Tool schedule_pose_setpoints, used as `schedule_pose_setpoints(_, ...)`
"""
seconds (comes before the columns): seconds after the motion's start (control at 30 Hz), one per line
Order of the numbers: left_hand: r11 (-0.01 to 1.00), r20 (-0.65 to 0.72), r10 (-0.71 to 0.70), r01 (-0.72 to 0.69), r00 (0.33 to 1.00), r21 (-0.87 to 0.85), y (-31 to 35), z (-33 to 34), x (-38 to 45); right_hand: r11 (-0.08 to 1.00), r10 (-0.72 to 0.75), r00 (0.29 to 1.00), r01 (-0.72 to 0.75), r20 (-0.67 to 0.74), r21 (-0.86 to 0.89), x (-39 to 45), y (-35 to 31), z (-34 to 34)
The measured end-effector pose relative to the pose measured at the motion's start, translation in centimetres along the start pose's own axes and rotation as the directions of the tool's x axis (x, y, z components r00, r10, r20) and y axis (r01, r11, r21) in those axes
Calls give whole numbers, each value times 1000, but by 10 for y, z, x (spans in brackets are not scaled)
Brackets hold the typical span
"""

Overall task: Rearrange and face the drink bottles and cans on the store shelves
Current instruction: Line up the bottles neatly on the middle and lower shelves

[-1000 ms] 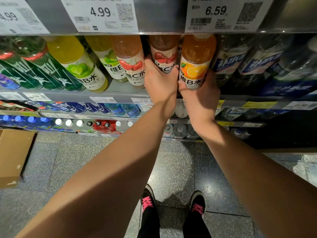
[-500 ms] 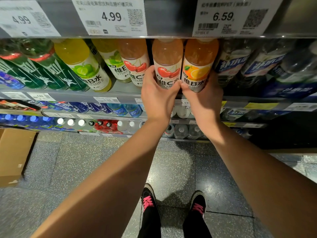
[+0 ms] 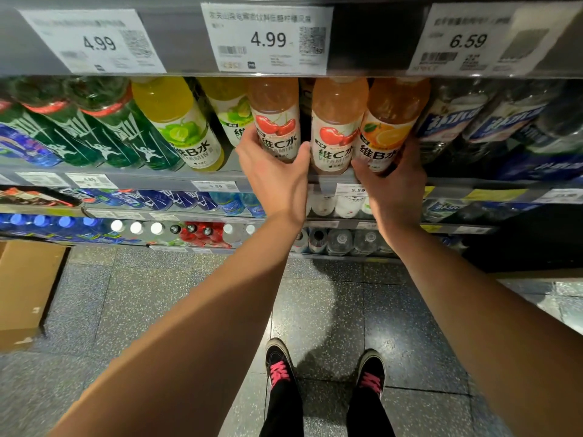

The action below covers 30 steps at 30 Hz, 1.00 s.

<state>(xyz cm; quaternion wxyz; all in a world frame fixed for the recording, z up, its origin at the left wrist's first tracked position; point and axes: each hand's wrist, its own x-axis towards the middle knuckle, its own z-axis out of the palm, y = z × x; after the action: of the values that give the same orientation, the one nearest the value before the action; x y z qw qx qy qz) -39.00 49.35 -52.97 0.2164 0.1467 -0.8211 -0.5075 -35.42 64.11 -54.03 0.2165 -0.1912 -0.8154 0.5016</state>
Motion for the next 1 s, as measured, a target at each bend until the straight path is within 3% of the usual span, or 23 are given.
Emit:
schedule_pose_setpoints(0.3,996,-77,-76,80,994,48,-4,14,11,999,-21,1000,21,-2,-28,3,5,1)
schedule_pose_setpoints(0.57,996,113,1,-11,994,90,-11,-4,2,998,31,999,-32,27,45,6,15,1)
schedule_pose_setpoints(0.83,996,214,27,-45,976,79,-8,-14,0,999,40,999,-41,34,27,3,10,-1)
schedule_pose_setpoints(1.0,999,128,35,-38,991,22,-11,-45,1,999,34,996,-31,81,-34,0,9,-5)
